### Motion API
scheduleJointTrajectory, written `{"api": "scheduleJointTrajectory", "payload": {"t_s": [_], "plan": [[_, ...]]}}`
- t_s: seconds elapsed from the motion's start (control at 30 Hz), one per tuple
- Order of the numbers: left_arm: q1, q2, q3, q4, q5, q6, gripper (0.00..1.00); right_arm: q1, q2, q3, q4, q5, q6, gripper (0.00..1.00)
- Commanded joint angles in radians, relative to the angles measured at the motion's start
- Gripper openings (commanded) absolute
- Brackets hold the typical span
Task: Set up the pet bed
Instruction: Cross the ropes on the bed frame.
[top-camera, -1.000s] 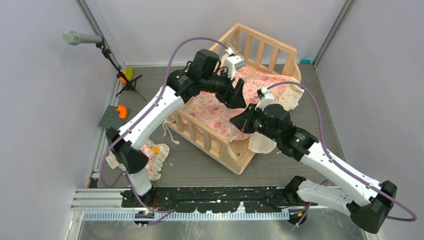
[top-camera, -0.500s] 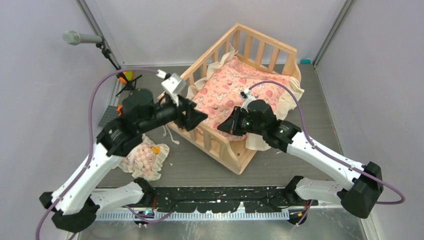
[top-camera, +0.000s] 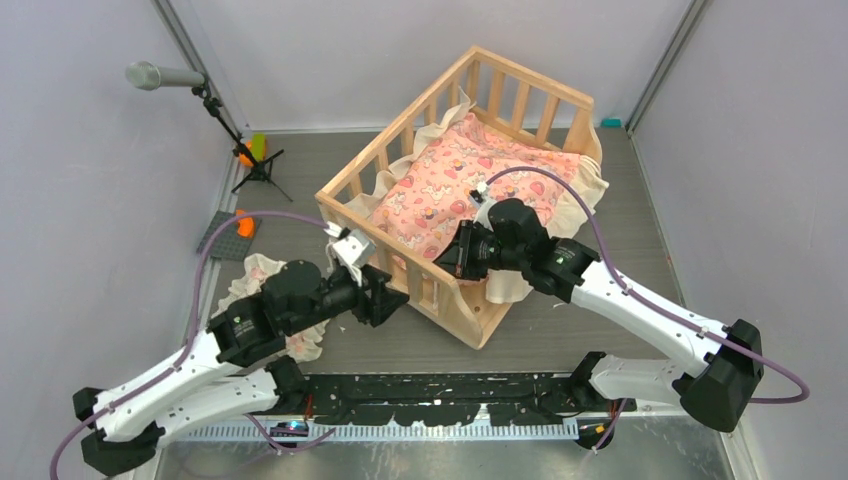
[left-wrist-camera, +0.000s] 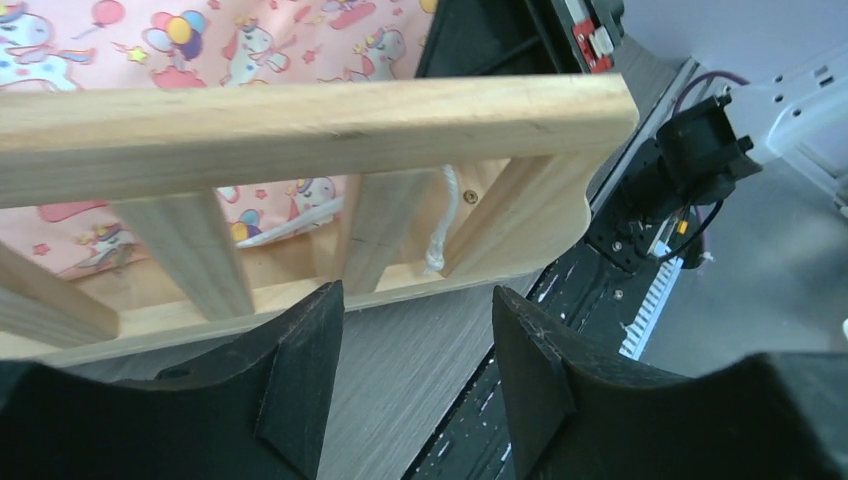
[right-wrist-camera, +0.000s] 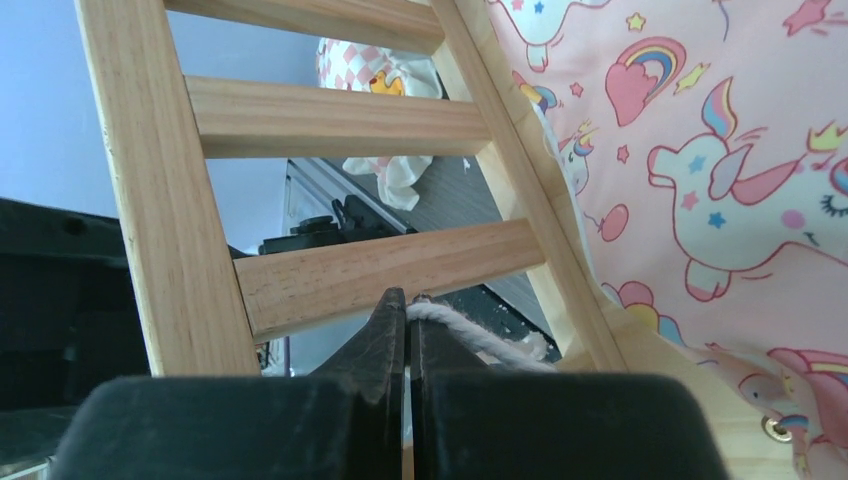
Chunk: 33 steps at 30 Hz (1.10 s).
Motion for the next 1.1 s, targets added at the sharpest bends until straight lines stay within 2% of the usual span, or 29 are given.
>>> {"api": "scheduleJointTrajectory", "payload": {"t_s": [0.0, 0.2, 0.43, 0.8, 1.07], "plan": [[-0.148, -0.013, -0.06, 0.207, -0.215, 0.023, 0.57, 0.009, 0.0, 0.029, -0.021, -0.048, 0.05, 0.0], [-0.376, 0.013, -0.154, 0.397, -0.488, 0.113, 0.6, 0.009, 0.002, 0.035, -0.033, -0.051, 0.066, 0.0], [-0.488, 0.118, -0.204, 0.587, -0.709, 0.153, 0.55, 0.009, 0.001, 0.032, -0.026, -0.074, 0.089, 0.0], [-0.491, 0.188, -0.297, 0.754, -0.777, 0.191, 0.52, 0.009, 0.014, 0.034, -0.006, -0.109, 0.105, 0.0], [-0.492, 0.146, -0.357, 0.77, -0.739, 0.166, 0.42, 0.009, 0.024, 0.036, 0.012, -0.132, 0.121, 0.0]]}}
